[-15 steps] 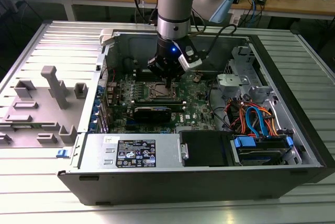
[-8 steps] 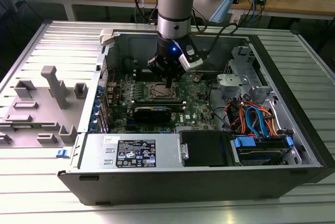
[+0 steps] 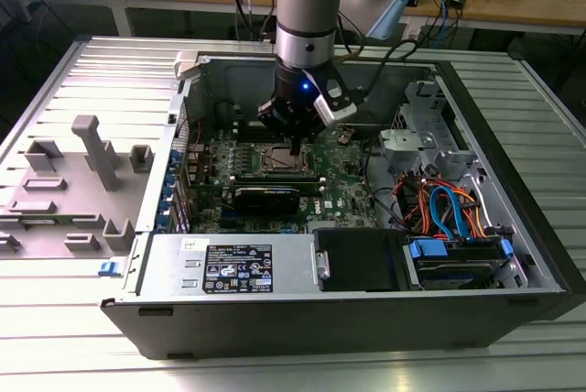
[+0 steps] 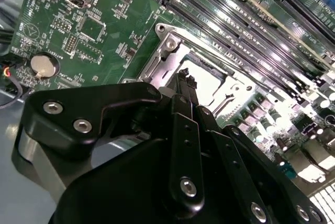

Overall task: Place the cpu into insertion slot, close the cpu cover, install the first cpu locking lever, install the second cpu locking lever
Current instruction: 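Install the second cpu locking lever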

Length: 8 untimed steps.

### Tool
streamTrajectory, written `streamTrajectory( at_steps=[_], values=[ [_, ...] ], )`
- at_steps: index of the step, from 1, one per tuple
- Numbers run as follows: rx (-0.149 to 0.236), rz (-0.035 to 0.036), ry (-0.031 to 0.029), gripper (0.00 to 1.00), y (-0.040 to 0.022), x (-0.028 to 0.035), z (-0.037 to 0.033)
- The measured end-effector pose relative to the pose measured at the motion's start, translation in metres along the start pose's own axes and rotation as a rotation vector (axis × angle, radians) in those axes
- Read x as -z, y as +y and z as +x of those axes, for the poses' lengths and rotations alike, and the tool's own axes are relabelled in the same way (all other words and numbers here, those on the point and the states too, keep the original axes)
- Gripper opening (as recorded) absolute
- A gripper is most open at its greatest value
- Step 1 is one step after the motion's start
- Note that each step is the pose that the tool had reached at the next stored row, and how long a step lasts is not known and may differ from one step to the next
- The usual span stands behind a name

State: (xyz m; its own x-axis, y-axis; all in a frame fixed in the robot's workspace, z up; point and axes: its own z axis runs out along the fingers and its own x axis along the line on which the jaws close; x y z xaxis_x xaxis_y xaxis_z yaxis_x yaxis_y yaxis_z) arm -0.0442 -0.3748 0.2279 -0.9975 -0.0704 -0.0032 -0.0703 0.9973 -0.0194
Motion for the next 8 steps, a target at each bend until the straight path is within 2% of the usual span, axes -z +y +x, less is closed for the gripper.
streamTrajectory(
  at_steps=[1, 2, 4, 5, 6, 7, 8],
  values=[
    [0.0, -0.0125, -0.0008, 0.11, -0.0014, 0.0015, 0.0001],
    [0.0, -0.0317, -0.0022, 0.11, -0.0028, 0.0015, 0.0002],
    [0.0, -0.062, -0.0043, 0.11, -0.0063, 0.0015, 0.0005],
    [0.0, -0.0661, -0.0046, 0.11, -0.008, 0.0015, 0.0006],
    [0.0, -0.0686, -0.0048, 0.11, -0.0164, 0.0014, 0.0015],
    [-0.02, -0.0687, -0.0049, 0.11, -0.0183, 0.0021, 0.002],
    [-0.021, -0.0696, -0.005, 0.11, -0.0187, 0.0029, 0.0021]
  ],
)
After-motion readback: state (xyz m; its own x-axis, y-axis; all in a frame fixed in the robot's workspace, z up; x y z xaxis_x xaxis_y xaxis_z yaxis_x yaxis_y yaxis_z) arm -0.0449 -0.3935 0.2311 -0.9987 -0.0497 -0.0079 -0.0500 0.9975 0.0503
